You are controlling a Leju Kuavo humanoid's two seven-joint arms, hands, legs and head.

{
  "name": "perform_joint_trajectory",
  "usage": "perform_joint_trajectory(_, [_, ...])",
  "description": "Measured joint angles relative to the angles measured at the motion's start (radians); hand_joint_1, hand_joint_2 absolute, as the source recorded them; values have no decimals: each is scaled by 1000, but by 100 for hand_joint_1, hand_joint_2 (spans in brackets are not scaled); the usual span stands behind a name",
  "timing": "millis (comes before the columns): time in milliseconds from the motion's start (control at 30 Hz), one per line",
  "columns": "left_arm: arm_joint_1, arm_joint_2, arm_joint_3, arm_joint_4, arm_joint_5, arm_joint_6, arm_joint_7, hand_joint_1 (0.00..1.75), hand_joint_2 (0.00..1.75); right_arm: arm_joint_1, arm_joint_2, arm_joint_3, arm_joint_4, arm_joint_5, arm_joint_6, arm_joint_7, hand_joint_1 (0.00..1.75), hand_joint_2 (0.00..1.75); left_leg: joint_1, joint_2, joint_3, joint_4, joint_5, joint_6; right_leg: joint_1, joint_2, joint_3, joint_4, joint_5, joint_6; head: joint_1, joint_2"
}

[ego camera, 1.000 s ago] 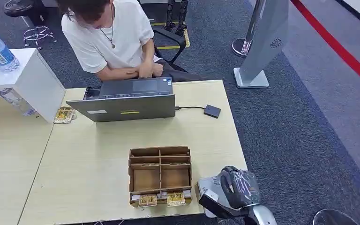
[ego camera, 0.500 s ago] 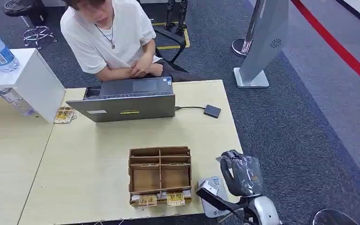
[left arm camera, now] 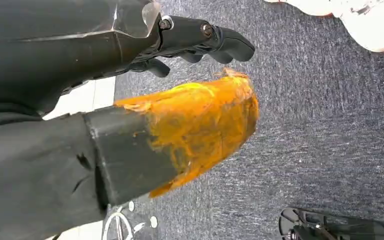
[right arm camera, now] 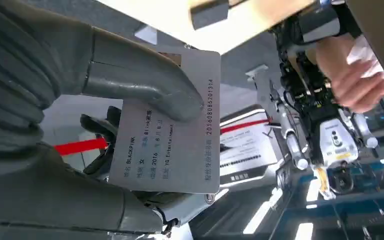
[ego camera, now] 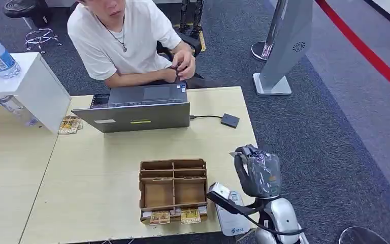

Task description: Pass the card to the sensor for recognition and then transmit it.

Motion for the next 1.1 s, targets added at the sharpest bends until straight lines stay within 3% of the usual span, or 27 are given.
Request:
perform_joint_trajectory(400, [0, -1, 0, 0, -11, -4, -4, 0, 0, -111, 45, 22, 3, 31, 0, 1, 175, 175, 0, 0, 0, 0, 0, 0, 0, 0, 0, 0, 0, 0, 0, 0])
perform_joint_trajectory(900, [0, -5, -3, 0, -20, -11, -8, 0, 0, -192, 57, 79, 58, 55, 0, 31, 175, 175, 0, 0, 0, 0, 0, 0, 0, 0, 0, 0, 0, 0, 0, 0])
perform_joint_trajectory(933, [0, -5, -4, 0, -20, -12, -8, 0, 0, -201, 57, 87, 68, 61, 0, 38, 49, 175, 0, 0, 0, 0, 0, 0, 0, 0, 0, 0, 0, 0, 0, 0])
perform_joint_trajectory(967, [0, -5, -5, 0, -21, -13, -8, 0, 0, -209, 57, 94, 79, 66, 0, 44, 0, 175, 0, 0, 0, 0, 0, 0, 0, 0, 0, 0, 0, 0, 0, 0])
perform_joint_trajectory(1100, [0, -5, -9, 0, -22, -16, -8, 0, 0, -235, 57, 118, 111, 83, 0, 65, 0, 175, 0, 0, 0, 0, 0, 0, 0, 0, 0, 0, 0, 0, 0, 0])
